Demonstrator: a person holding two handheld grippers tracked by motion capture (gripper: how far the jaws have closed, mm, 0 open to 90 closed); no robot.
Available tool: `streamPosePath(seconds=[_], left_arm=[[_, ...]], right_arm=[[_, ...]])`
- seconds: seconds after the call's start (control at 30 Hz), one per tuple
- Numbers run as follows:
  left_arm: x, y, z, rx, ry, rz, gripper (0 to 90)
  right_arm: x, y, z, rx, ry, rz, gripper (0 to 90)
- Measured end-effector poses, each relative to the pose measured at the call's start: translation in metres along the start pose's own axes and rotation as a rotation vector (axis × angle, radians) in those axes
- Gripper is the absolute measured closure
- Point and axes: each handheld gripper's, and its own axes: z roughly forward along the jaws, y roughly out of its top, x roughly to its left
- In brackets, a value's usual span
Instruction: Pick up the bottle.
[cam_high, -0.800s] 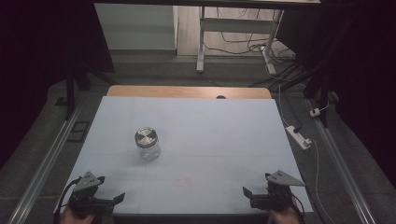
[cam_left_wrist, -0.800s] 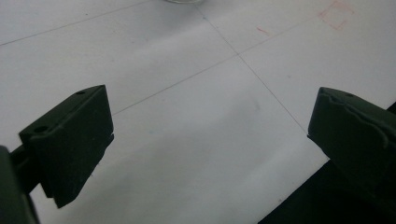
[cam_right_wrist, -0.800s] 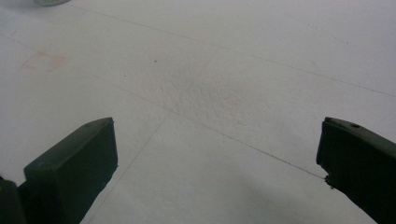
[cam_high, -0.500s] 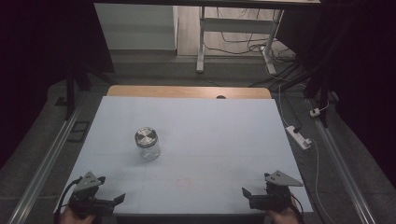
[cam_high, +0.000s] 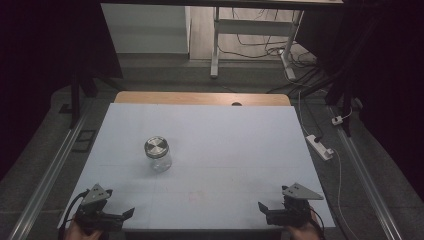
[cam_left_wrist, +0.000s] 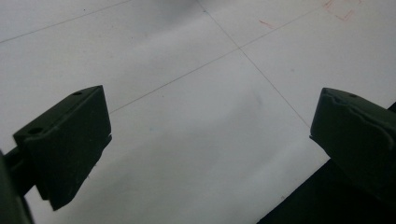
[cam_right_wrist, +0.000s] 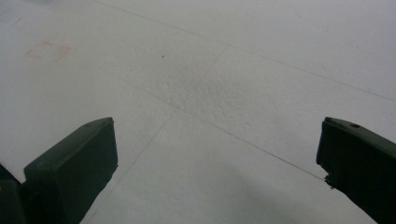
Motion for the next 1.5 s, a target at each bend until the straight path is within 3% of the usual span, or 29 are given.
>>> streamPosePath(seconds=[0.3,0.4,0.87,1.13,1.3,1.5], left_arm=[[-0.002,0.001,-0.001,0.003,0.013,0.007,0.0],[-0.002,0.002,-0.001,-0.009,-0.001,0.005,0.0],[-0.002,0.014,0.002,-0.067,0.006,0.042,0.0],[0.002,0.024,0.013,-0.109,-0.026,0.094,0.0],[0.004,0.033,0.023,-0.117,-0.054,0.106,0.0],[0.009,0.042,0.034,-0.155,-0.049,0.111,0.0]], right_arm=[[0.0,0.0,0.0,0.003,0.004,-0.006,0.0],[0.0,0.0,0.0,0.002,0.008,-0.004,0.0],[0.001,0.0,0.001,0.008,0.013,-0.009,0.0],[0.002,0.001,0.002,0.016,0.019,-0.027,0.0],[0.002,0.001,0.002,0.015,0.021,-0.026,0.0],[0.002,0.001,0.002,0.016,0.024,-0.028,0.0]])
